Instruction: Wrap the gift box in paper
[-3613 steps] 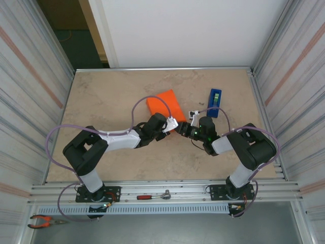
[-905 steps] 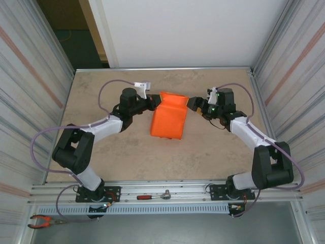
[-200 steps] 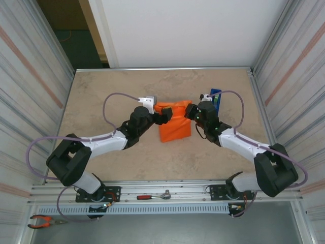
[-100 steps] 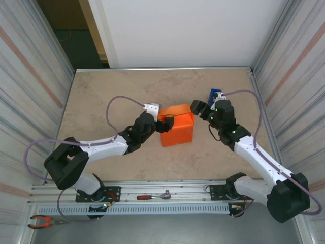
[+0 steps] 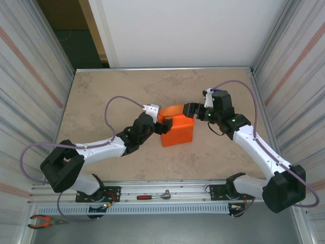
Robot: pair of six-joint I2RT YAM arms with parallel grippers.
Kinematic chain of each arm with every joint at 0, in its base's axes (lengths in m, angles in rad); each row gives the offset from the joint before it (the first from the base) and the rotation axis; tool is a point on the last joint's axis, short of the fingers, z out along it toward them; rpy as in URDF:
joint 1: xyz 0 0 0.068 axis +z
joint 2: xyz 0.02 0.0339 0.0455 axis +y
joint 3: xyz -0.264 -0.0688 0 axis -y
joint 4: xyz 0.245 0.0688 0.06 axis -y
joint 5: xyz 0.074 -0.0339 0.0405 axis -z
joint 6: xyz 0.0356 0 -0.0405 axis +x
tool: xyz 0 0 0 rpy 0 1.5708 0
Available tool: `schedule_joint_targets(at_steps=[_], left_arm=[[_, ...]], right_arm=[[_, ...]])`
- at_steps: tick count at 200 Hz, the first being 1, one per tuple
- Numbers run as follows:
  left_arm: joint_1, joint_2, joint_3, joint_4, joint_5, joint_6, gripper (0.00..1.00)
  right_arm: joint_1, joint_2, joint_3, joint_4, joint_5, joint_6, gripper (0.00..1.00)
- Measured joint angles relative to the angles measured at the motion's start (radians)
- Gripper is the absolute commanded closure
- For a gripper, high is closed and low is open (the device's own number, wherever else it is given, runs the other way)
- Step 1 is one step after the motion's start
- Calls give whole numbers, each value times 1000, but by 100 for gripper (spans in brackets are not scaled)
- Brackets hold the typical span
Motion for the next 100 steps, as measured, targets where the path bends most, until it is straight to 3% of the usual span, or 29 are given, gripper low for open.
schedule_joint_targets(at_steps=[50,100], left_arm=[[-34,16,43,-85,-105,0,11],[-56,65,83,-78,-176,0,12]], right_arm=[[41,27,-130,74,63,-4,12],[63,22,-251,273,156,17,25]])
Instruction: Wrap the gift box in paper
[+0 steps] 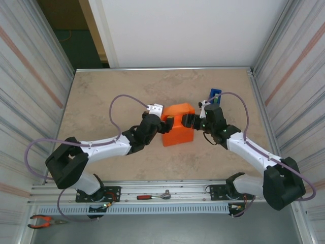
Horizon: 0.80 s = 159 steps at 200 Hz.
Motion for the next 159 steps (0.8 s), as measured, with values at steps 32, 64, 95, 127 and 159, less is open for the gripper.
schedule_joint_targets(at_steps=[32,64,95,127,159], left_arm=[[0,39,19,40,-11,24,12],[19,69,44,59,0,59,12],[65,77,54,61,52,75,11],[101,24,41,14,134,81,9],[154,-152,-64,23,256,20,7]], right_arm=[[24,-47,-71,83,77,61,33],[77,-67,-105,130,183,144,37],[122,-47,-107,159,268,202,40],[124,-11,-70,149,290,208,41],[97,13,-37,123,268,190,42]])
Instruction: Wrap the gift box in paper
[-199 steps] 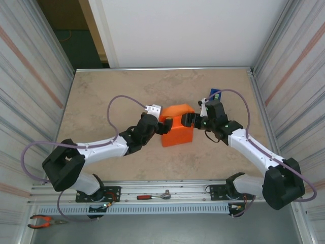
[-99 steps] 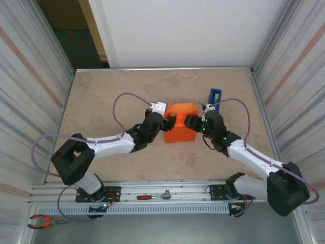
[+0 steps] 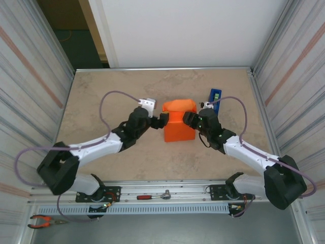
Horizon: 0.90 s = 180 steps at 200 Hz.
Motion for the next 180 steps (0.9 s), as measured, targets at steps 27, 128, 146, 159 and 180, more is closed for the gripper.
schedule_joint_targets(at_steps=[27,128,146,159,180], left_arm=[[70,-130,-91,57,67,-83,7],[-75,130,6,109,78,-114,9],[-76,186,45,116,48,-111,10],[-76,216,66,116,25,-111,10],[-77,245,88,120,-4,-111,14]], right_arm=[[-37,21,17,2,-57,-14,43],[-46,16,9,10,-81,-23,46],[-45,2,-5,13,-85,-23,46],[-45,-11,-16,13,-89,-23,46],[-44,-32,-32,11,-95,-22,46]])
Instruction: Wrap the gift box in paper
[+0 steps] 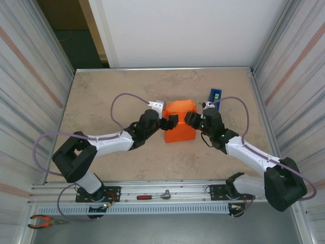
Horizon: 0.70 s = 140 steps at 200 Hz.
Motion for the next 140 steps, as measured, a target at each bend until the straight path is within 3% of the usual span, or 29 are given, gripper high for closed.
schedule_joint_targets(at_steps=[16,36,52,94,140], left_arm=[[-2,8,4,3,-19,-6,18],[-13,9,4,3,-46,-9,24],[-26,9,4,4,-67,-10,27],[-33,9,3,11,-91,-15,33],[-33,9,3,15,-94,-14,39]], right_arm=[[0,-15,-3,-14,-4,0,41],[-11,-32,-3,-54,-8,-1,25],[-37,-44,-2,-88,-16,-12,21],[-68,-35,32,-138,-28,-69,22],[-45,23,32,-34,-6,-99,31]])
